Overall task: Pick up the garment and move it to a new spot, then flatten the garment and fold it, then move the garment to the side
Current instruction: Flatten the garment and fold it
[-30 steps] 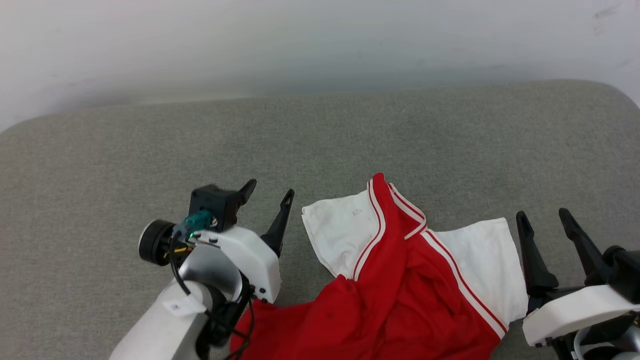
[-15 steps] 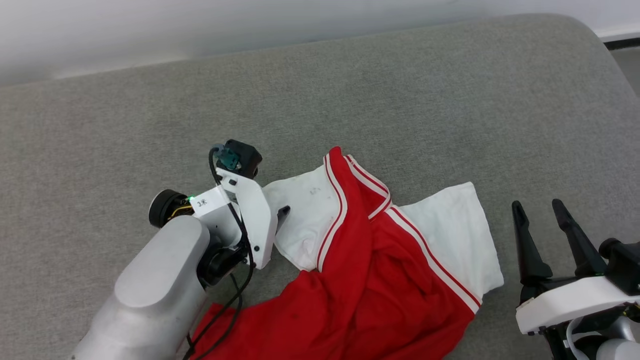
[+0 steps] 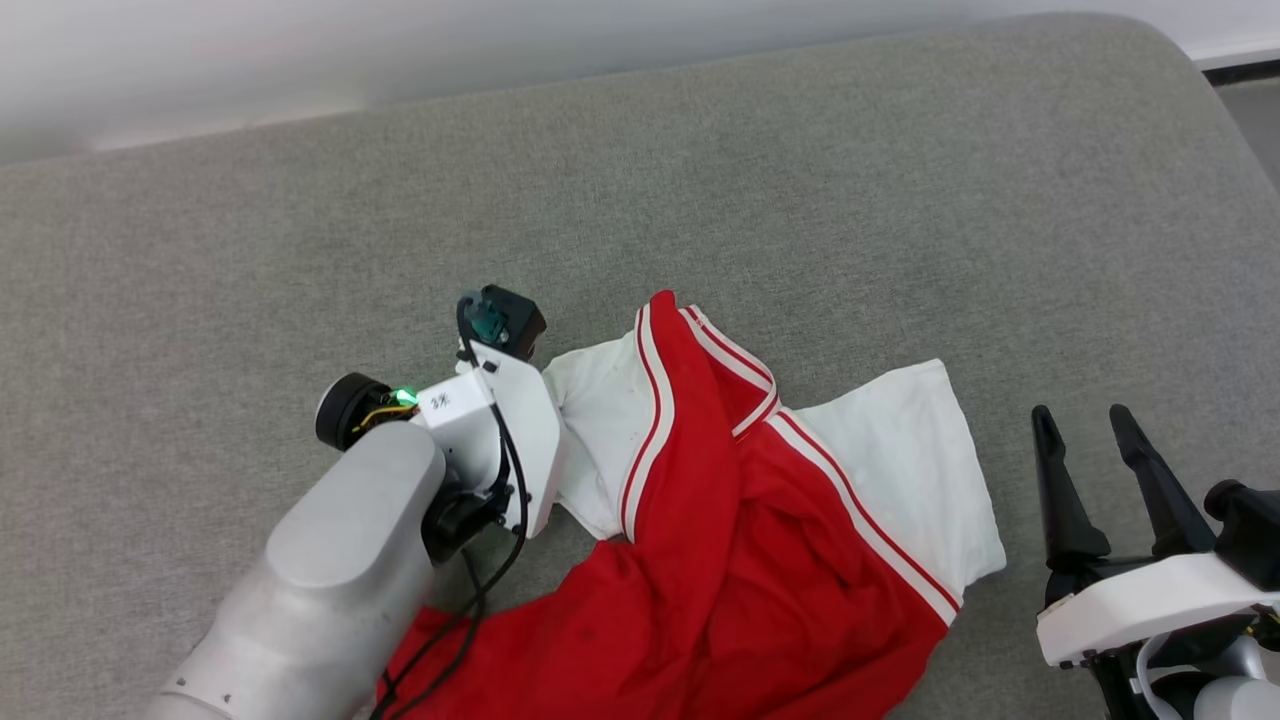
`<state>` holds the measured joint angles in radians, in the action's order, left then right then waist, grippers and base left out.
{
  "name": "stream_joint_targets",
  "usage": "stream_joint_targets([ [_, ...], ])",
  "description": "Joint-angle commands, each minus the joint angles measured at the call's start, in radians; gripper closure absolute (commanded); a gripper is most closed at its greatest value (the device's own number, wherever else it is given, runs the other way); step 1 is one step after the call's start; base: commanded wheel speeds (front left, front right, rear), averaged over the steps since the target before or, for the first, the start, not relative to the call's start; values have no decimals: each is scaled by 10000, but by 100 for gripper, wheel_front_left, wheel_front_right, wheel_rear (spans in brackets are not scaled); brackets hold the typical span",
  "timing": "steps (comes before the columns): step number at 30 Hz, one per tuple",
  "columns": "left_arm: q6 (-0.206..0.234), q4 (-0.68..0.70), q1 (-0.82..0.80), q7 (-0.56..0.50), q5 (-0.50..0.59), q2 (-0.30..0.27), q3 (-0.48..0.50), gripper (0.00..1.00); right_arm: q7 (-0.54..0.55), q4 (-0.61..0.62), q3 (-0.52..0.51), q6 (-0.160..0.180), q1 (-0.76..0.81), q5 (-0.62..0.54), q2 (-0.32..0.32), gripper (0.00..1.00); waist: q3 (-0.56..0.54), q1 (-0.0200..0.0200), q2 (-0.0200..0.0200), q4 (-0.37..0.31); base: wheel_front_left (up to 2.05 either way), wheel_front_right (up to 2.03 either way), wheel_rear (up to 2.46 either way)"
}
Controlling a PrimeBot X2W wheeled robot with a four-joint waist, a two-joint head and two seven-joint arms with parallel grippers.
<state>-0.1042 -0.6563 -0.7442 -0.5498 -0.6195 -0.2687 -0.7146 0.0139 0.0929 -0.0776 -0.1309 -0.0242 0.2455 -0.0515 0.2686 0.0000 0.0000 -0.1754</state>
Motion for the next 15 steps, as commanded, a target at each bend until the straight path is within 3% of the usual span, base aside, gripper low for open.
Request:
stream_joint_targets([
  [1,79,-274,461,154,81,98,-161,100,0,-42,-42,3,-115,-20,19,0,-101,0,0,54,0,0,0],
  [9,910,187,672,2570,366,-74,429,100,131,-299,-301,3,-156,51,20,0,-681,0,0,339,0,0,0],
  [15,1517,1411,1535,3695,169,-463,983,100,723,-1328,-617,3,-392,556,19,0,-1158,0,0,613,0,0,0],
])
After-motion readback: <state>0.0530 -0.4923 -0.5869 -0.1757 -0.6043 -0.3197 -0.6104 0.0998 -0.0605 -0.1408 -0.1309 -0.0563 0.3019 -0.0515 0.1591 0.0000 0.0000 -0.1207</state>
